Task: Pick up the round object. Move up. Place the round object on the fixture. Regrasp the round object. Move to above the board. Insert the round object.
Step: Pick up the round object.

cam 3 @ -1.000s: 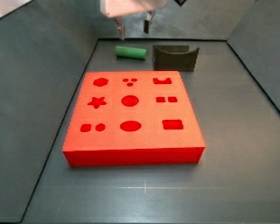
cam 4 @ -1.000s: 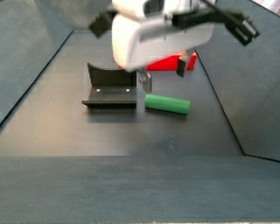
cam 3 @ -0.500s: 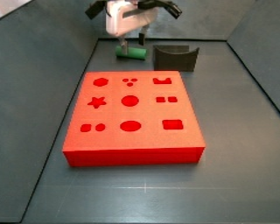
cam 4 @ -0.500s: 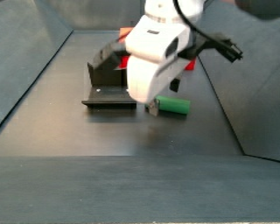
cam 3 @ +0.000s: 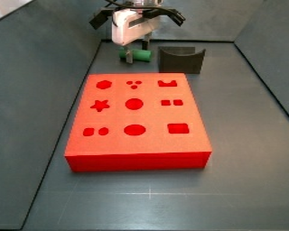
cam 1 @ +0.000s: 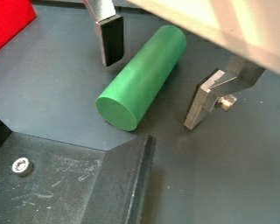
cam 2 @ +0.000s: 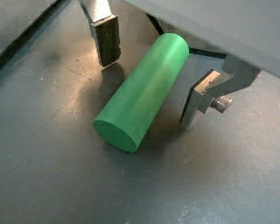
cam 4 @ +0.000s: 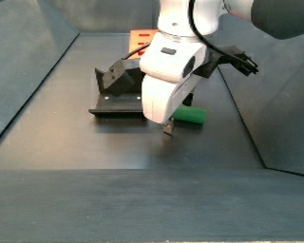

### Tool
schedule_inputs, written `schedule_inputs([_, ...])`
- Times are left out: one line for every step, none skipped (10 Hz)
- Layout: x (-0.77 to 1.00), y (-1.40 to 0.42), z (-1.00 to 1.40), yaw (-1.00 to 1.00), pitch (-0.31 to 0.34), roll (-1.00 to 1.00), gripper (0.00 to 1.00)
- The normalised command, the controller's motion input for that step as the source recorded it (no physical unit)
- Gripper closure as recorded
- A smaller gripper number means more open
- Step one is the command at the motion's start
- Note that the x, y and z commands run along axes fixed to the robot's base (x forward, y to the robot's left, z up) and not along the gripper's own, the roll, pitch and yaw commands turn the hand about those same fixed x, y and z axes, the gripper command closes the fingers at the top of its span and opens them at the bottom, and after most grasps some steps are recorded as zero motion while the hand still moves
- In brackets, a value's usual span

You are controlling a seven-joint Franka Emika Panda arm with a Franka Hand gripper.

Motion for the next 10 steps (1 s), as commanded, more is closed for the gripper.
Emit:
schedule_inputs([-0.11,0.09,-0.17,0.87,-0.127,0.0,0.0])
schedule_inputs([-0.17,0.02,-0.17,0.87,-0.11,0.0,0.0])
schedule_inputs([-0.22,0.0,0.0,0.61,-0.136,0.0,0.0])
schedule_inputs([-0.02,0.0,0.0,0.21,-0.096,0.0,0.0])
schedule_inputs([-0.02,-0.14,0.19,0.69,-0.073,0.08,0.0])
schedule_inputs([0.0,0.0,0.15,1.0,-0.067,0.05,0.0])
schedule_inputs([0.0,-0.01,0.14,1.0,-0.067,0.04,0.0])
schedule_inputs([0.0,-0.01,0.1,1.0,-0.059,0.02,0.0])
schedule_inputs([-0.01,-0.01,0.1,1.0,-0.059,0.02,0.0])
schedule_inputs([0.03,-0.07,0.0,0.92,-0.073,0.03,0.0])
